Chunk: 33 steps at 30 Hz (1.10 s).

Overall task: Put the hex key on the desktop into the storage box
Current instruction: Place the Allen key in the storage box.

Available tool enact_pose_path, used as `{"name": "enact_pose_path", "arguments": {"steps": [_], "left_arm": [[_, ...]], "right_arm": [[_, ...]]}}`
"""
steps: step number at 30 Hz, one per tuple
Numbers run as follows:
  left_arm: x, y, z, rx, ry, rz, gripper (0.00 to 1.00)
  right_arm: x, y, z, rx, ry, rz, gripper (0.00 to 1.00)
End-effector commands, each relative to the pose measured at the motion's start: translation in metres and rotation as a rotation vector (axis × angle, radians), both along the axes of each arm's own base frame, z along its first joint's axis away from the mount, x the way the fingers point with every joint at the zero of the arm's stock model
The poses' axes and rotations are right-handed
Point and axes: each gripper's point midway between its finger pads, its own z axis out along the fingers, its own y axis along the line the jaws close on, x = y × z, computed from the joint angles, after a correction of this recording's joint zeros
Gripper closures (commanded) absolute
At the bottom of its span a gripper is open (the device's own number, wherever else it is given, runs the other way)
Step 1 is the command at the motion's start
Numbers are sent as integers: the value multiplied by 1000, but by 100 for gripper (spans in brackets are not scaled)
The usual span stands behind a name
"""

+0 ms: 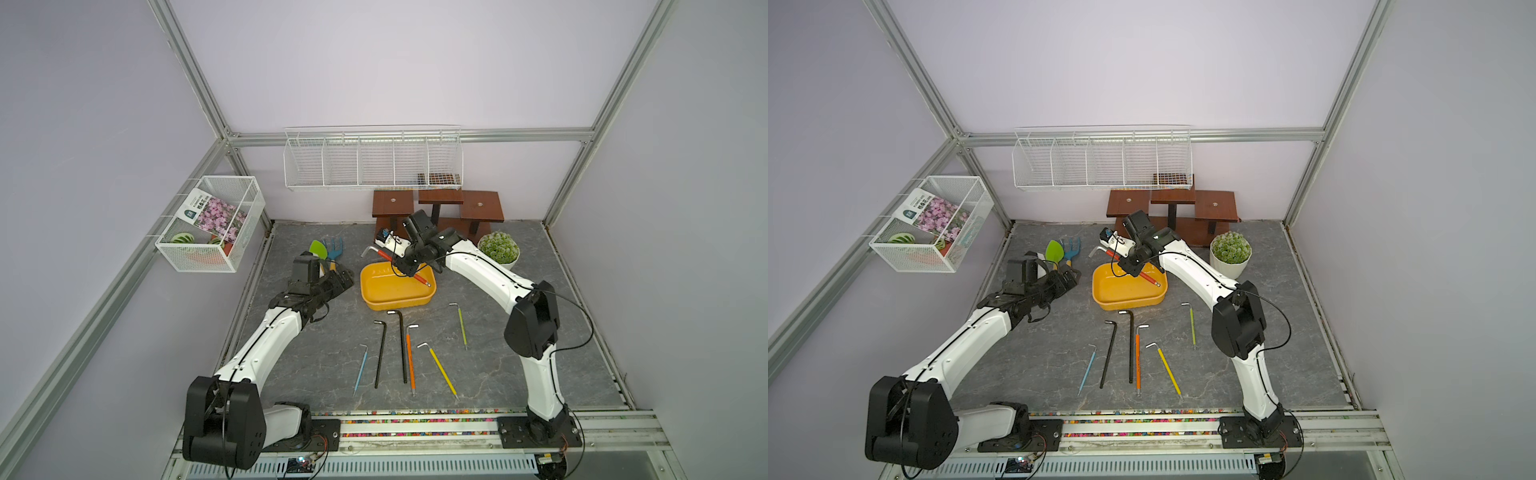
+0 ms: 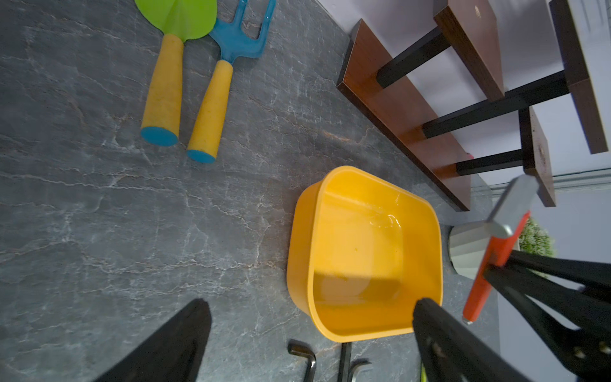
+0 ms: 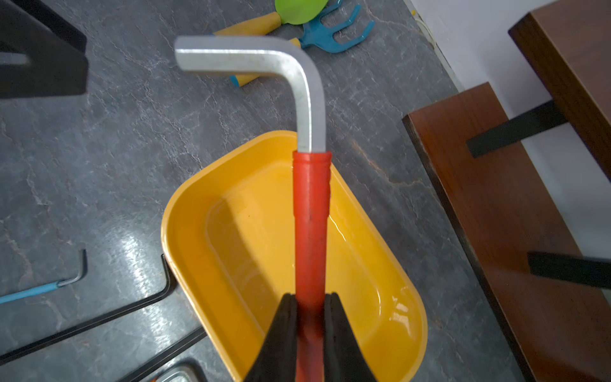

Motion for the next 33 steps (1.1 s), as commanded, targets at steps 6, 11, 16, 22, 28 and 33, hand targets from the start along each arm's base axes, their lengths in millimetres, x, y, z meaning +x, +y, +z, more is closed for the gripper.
{"name": "enact_pose_path", "arguments": {"steps": [6, 11, 16, 22, 28, 33], "left_arm": [[8, -6, -1, -94, -5, 1, 0], [9, -10, -5, -95, 9, -24, 0], [13, -14, -8, -114, 21, -42, 0], [17, -24, -10, -146, 31, -84, 0], [25, -37, -11, -181, 43, -136, 0], [31, -45, -13, -194, 57, -158, 0]], "right_arm": [[25, 22, -17, -26, -91, 112, 100], [21, 6, -33, -106, -65, 103, 100], [16, -6, -33, -118, -63, 107, 100], [9, -17, -45, -179, -38, 121, 100], [11, -21, -58, -203, -31, 108, 100], [16, -25, -67, -212, -2, 73, 100]]}}
